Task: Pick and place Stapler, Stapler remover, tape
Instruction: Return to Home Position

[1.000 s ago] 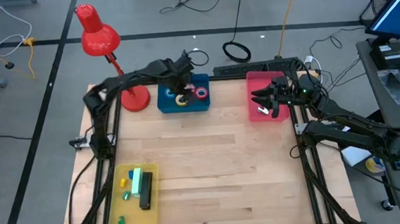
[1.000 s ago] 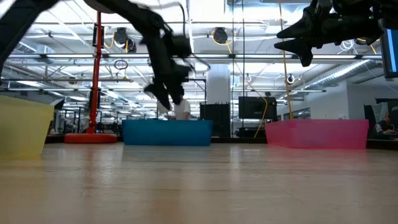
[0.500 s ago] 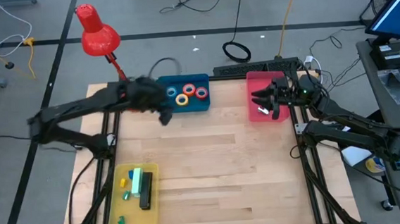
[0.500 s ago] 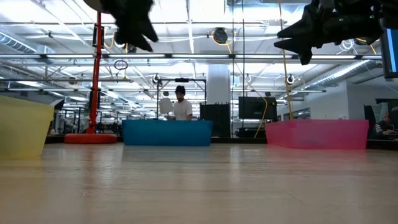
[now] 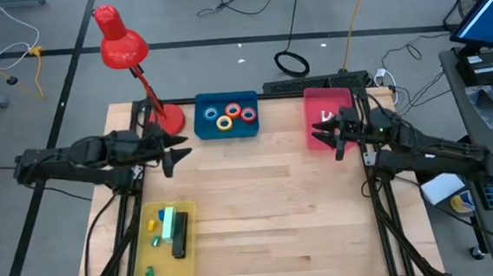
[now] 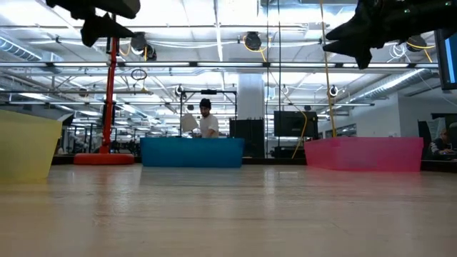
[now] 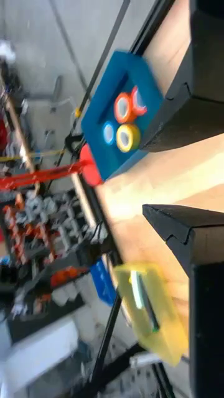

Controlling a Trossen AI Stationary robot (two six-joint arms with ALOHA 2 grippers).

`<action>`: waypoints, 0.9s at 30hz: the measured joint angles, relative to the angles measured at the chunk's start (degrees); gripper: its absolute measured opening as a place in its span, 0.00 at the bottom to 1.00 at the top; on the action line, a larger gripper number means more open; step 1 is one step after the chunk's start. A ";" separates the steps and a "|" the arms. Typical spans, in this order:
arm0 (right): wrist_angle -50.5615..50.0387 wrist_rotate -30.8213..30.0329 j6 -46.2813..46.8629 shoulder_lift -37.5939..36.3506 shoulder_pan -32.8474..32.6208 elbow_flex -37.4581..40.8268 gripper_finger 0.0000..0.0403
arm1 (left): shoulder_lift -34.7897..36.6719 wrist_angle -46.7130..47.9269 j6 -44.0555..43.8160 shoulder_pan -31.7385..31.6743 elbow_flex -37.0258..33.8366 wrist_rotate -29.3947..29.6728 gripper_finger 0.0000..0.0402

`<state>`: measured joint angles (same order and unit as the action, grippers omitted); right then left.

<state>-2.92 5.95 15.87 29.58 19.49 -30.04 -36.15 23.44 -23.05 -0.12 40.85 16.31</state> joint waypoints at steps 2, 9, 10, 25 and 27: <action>-2.04 -4.92 0.63 -0.53 -3.17 0.00 0.35 | 1.04 -0.01 0.02 1.70 -0.31 2.64 0.58; -7.15 -12.14 1.85 -3.58 -9.49 0.00 0.35 | 5.23 0.33 0.77 5.14 -3.27 6.14 0.58; -7.60 -12.10 1.84 -4.45 -9.60 0.00 0.35 | 6.13 0.29 0.43 5.24 -4.09 6.28 0.58; -14.99 -11.75 -0.04 -20.01 -9.60 0.00 0.35 | 27.62 0.45 3.71 5.40 -16.81 6.32 0.58; -16.25 -11.72 -0.04 -20.14 -9.60 0.05 0.35 | 30.49 0.15 3.51 5.40 -19.09 6.34 0.58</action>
<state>-19.16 -5.77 15.84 9.44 9.89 -30.00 -5.65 23.60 -19.53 5.28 21.76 22.65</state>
